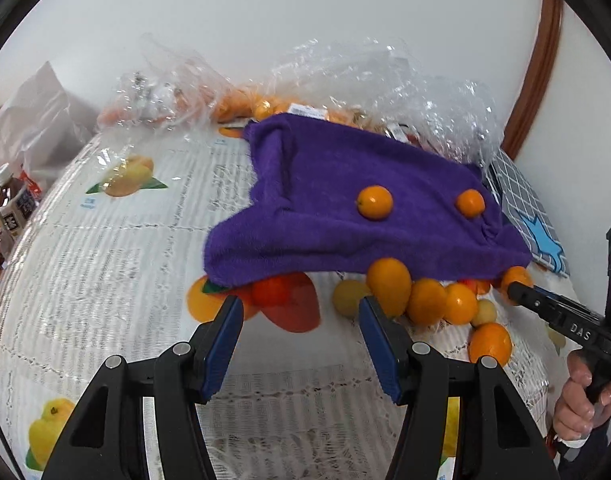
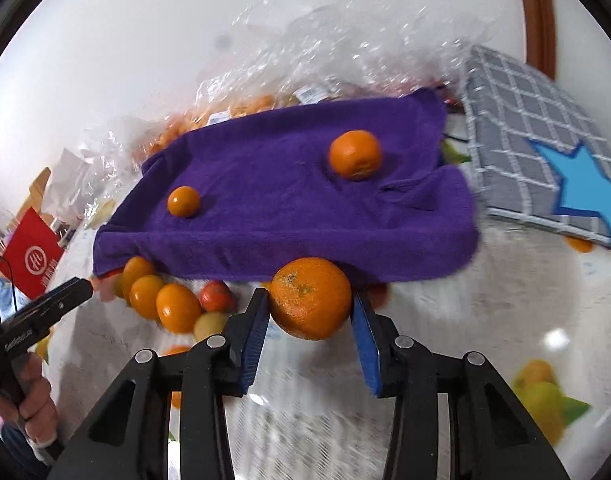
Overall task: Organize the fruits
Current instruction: 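Move the right tool back to the fruit row and grasp another large orange, then grasp a yellow-green small fruit with the left tool while the right tool holds its orange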
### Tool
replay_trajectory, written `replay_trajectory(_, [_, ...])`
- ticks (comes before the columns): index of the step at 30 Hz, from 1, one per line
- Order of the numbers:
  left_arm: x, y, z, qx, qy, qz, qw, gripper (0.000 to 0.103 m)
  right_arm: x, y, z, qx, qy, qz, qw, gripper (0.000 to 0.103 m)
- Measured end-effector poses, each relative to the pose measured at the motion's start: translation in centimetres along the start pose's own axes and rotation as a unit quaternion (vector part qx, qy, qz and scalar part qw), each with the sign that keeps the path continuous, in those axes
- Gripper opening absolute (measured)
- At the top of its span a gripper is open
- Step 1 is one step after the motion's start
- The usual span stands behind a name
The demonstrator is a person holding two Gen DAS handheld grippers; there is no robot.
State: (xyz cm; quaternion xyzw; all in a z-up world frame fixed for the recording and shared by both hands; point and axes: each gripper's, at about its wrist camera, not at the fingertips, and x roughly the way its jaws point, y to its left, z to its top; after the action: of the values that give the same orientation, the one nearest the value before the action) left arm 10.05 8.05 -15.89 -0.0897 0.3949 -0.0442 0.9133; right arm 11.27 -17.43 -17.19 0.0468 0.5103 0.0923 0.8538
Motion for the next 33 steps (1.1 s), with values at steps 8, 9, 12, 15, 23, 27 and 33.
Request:
replay_trajectory(8, [2.4, -2.7, 0.1, 0.047, 0.032, 0.038, 0.9977, 0.052, 0.0, -1.1, -0.9, 0.004, 0.010, 0.007, 1.000, 0.041])
replay_trajectory(9, [2.5, -2.7, 0.2, 0.048, 0.034, 0.031, 0.9978, 0.047, 0.0, -1.2, -0.9, 0.005, 0.010, 0.007, 1.000, 0.041])
replay_trajectory(12, [2.6, -2.9, 0.6, 0.040, 0.030, 0.013, 0.9987, 0.033, 0.0, -1.1, -1.0, 0.005, 0.011, 0.006, 1.000, 0.041])
replay_trajectory(15, [3.2, -3.1, 0.8, 0.043, 0.036, 0.009, 0.9984, 0.025, 0.1, -0.9, -1.1, 0.001, 0.010, -0.001, 1.000, 0.042])
replay_trajectory(23, [3.2, -2.9, 0.7, 0.040, 0.037, 0.003, 0.9985, 0.025, 0.6, 0.4, -1.2, -0.035, 0.021, -0.031, 0.999, 0.046])
replay_trajectory(27, [3.4, -2.6, 0.9, 0.032, 0.038, -0.004, 0.9988, 0.025, 0.8, 0.7, -1.1, -0.041, 0.024, -0.033, 0.998, 0.050])
replay_trajectory(33, [3.7, -2.2, 1.2, 0.007, 0.035, -0.009, 0.9993, 0.025, 1.1, 1.0, -1.1, -0.050, 0.024, -0.047, 0.997, 0.050])
